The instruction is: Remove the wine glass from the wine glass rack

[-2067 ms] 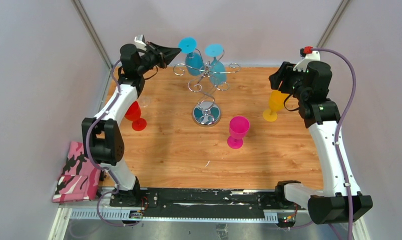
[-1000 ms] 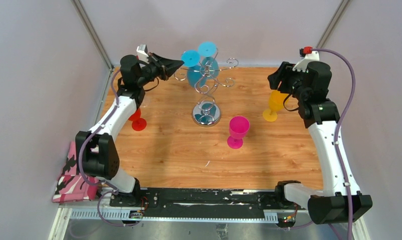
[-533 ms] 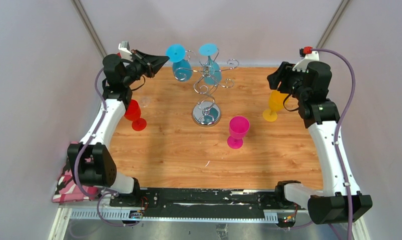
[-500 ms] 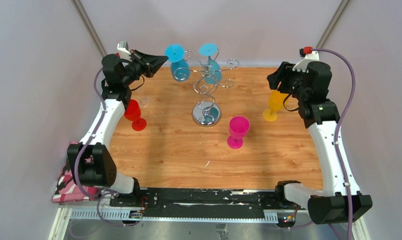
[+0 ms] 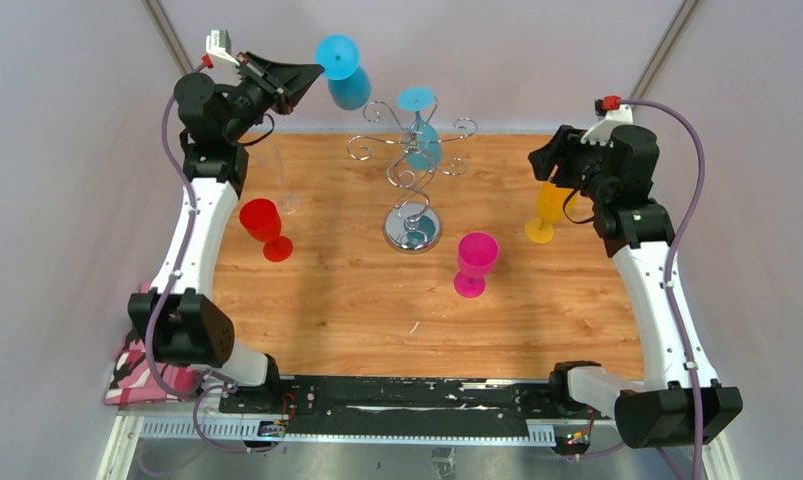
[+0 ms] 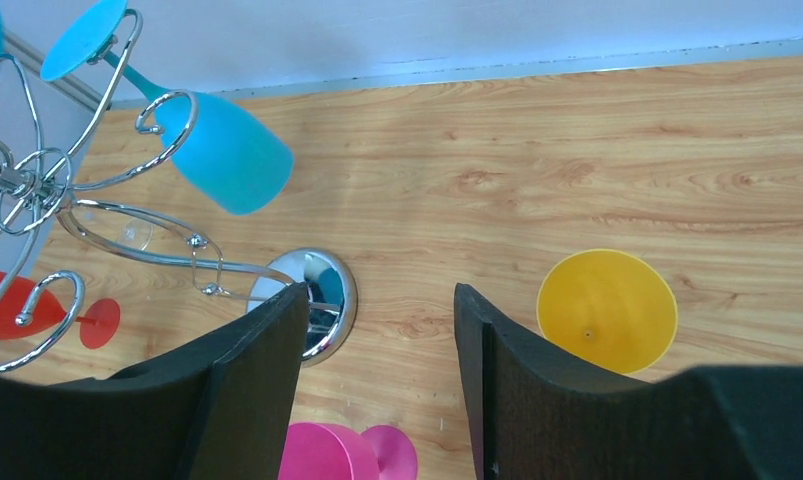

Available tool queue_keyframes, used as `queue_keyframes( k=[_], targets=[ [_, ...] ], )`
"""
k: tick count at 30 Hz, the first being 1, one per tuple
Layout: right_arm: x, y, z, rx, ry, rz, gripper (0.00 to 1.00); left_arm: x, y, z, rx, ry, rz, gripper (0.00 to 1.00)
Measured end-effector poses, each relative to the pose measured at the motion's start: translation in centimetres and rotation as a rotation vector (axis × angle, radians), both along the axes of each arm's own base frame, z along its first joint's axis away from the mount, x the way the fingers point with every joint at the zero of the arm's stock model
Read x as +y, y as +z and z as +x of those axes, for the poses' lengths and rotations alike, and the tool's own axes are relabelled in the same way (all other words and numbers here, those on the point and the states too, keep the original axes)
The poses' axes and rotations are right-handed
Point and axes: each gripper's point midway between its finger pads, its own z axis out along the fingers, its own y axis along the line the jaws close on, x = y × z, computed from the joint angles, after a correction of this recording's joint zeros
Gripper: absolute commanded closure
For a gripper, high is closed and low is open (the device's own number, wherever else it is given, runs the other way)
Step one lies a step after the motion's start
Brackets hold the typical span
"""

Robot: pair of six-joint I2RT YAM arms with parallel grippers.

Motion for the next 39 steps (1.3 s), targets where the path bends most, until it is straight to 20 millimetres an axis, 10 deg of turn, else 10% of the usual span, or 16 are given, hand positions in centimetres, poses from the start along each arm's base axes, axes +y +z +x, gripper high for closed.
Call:
queue_keyframes(
  k=[9,14,17,23,27,39],
  targets=[
    [1.7,2.1,0.2,-0.082,0.129,0.108,0.37,-3.5,8.9,-12.1,-0.373,-0.146,0.039,1.0],
    [1.5,4.3,0.4,-0.18,0.233,0.254,0.36,-5.3,10.7,-16.0,-0.599,-0.337,-0.023,1.0],
    [1.4,6.6,0.5,-0.249,0.328,0.362,0.36,-6.0,10.0,-15.8,-0.69,-0.468,-0.074,1.0],
    [2.5,10.8,1.3,-0.377,0.599,0.609,0.37,-8.8,0.6,-8.0,-0.493,-0.604,-0.095,1.0],
    [2.7,10.7,3.3,-0.329,0.708,0.743,0.37,-10.7,-2.7,-6.2,-0.408,-0.651,-0.115,1.0],
    [7.2,11.8,1.5,-0.287,0.94,0.753,0.36,-11.8,1.7,-11.5,-0.584,-0.716,-0.113,1.0]
  ],
)
